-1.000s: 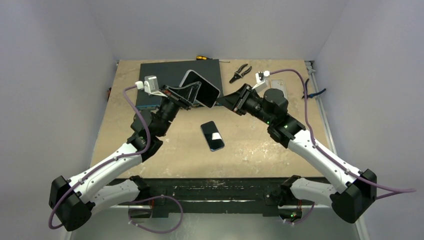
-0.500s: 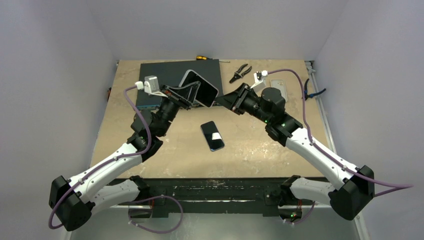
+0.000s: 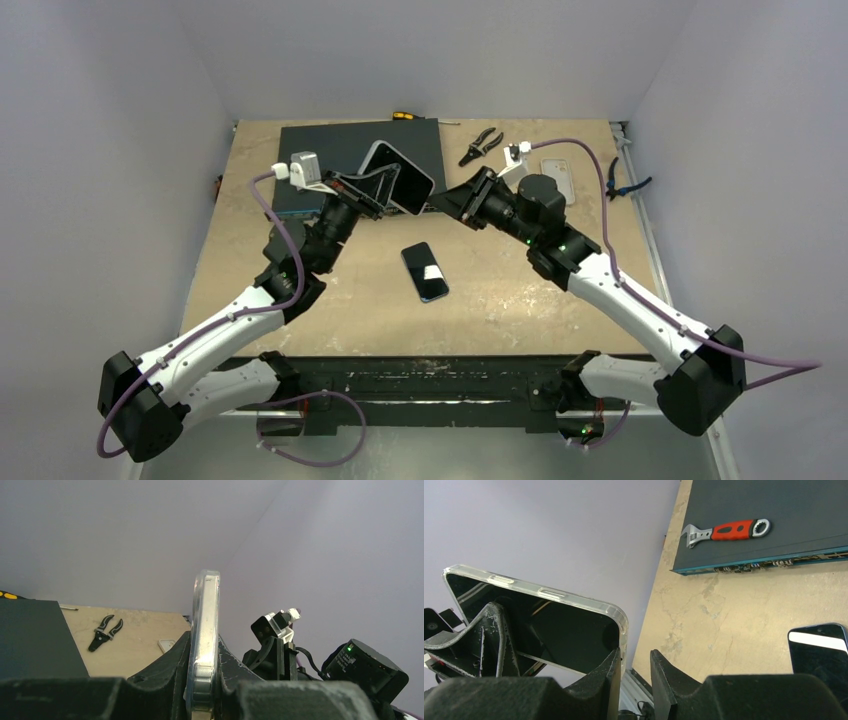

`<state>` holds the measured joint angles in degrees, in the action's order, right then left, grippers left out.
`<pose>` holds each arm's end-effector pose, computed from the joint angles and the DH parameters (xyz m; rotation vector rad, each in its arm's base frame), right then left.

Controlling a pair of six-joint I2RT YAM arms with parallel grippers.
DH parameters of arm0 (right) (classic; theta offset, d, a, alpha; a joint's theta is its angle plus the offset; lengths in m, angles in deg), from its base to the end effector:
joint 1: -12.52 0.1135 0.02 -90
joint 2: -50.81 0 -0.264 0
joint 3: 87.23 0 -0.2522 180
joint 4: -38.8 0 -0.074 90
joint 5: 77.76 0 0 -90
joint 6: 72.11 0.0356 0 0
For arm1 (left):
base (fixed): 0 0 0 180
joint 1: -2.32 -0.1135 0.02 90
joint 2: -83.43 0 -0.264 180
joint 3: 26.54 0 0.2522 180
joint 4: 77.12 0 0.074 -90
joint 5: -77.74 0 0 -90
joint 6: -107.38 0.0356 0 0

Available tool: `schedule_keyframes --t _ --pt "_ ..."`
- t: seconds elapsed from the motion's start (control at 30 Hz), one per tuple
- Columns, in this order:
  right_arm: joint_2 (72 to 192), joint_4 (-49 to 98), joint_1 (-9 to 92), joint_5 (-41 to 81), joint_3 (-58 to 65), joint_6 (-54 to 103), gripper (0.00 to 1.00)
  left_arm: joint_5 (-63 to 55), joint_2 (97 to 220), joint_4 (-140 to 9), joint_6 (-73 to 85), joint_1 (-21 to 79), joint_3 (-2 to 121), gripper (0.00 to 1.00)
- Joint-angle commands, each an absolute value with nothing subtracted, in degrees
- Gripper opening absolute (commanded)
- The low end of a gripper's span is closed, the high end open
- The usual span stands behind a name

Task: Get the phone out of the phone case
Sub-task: Remove the phone case from the phone.

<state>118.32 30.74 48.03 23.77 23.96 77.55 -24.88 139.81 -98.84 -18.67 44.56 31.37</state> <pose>0.2232 0.1680 0.3503 0.2296 1.8838 1.3685 0.1724 -0.1461 0.3830 -0.1394 1.2359 -1.0703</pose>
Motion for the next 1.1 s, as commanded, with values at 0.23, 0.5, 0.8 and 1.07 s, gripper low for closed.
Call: schedule_keyframes --t 0.23,0.5,0.8,1.07 --pt "124.0 23.0 47.7 20.2 28.1 76.6 0.3 -18.8 135.1 -118.0 -25.2 47.3 36.1 0.0" --pt "125.8 24.5 47.7 20.9 28.2 77.2 0.29 -18.4 135.3 -118.0 -25.8 47.7 36.3 0.0" --pt "129.1 25.9 47.6 22.3 27.3 78.0 0.29 -18.0 135.8 -118.8 -26.6 48.3 36.6 0.0" --pt "132.7 29.2 47.6 25.3 27.3 80.5 0.29 -17.7 136.5 -119.4 -27.5 48.9 36.5 0.0"
